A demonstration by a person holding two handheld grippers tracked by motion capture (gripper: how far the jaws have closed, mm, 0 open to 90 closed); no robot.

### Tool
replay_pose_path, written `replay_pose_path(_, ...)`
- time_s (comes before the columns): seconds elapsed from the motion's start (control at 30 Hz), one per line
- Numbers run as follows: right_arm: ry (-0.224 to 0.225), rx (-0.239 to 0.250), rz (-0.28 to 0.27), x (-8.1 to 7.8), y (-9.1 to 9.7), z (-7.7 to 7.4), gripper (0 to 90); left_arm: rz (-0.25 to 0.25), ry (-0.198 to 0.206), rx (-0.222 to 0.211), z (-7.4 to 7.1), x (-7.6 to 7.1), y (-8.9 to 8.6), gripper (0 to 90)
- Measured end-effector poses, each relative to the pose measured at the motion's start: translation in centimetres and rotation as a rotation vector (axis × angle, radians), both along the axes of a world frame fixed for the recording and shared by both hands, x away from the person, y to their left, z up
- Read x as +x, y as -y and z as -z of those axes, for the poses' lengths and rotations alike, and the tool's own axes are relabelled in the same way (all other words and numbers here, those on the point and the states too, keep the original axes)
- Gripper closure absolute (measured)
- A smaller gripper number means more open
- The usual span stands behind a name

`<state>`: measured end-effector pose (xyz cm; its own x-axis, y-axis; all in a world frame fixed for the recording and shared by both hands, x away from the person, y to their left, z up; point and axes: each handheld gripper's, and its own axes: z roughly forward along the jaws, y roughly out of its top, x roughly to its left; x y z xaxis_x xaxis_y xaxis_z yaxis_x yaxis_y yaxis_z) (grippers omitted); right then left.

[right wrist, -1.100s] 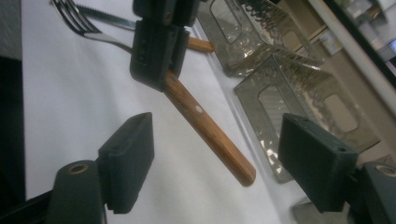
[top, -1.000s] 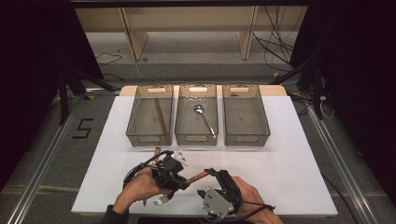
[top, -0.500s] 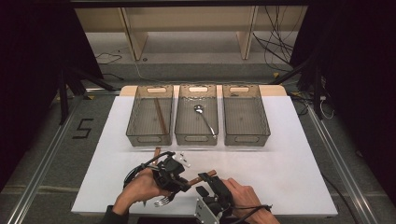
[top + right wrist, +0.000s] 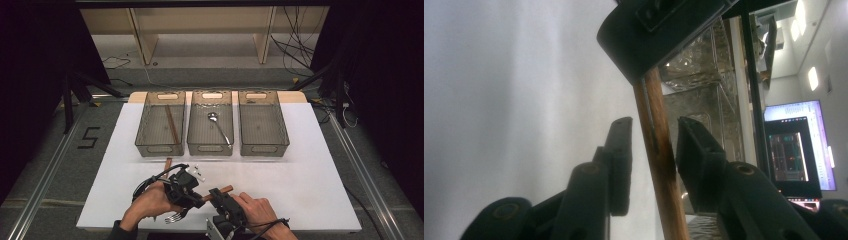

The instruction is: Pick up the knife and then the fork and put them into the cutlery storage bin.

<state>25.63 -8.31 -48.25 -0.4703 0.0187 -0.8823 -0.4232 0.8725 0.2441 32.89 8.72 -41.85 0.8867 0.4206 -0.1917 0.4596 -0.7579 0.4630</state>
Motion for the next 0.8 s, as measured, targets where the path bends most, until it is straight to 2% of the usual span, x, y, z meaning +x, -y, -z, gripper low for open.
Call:
replay_pose_path(0.33, 0.031, -0.020, -0.019, -0.1, 0.0, 0.3, 77.6, 0.004, -0.009, -0.004, 0.1, 0.0, 0.0, 77.7)
replay_pose_path(0.47, 0.064, -0.058, -0.034, -0.3, -0.1, 0.6, 80.1, 0.008, -0.026, 0.002, 0.1, 0.1, -0.1, 77.4)
replay_pose_path(0.53, 0.082, -0.074, -0.035, -0.4, -0.2, 0.7, 80.5, -0.003, -0.030, -0.009, 0.1, 0.1, -0.1, 76.7)
replay_pose_path(0.6, 0.082, -0.073, -0.035, -0.3, -0.1, 0.6, 80.8, -0.003, -0.030, -0.008, 0.0, 0.1, -0.1, 75.7)
replay_pose_path(0.7, 0.079, -0.079, -0.022, -0.3, 0.0, 0.6, 80.9, -0.019, -0.019, -0.037, -0.5, 0.2, -0.6, 66.5)
replay_pose_path(0.8, 0.076, -0.081, -0.018, -0.1, 0.3, 0.5, 80.9, -0.083, 0.006, -0.081, -1.3, 0.5, -1.6, 57.2)
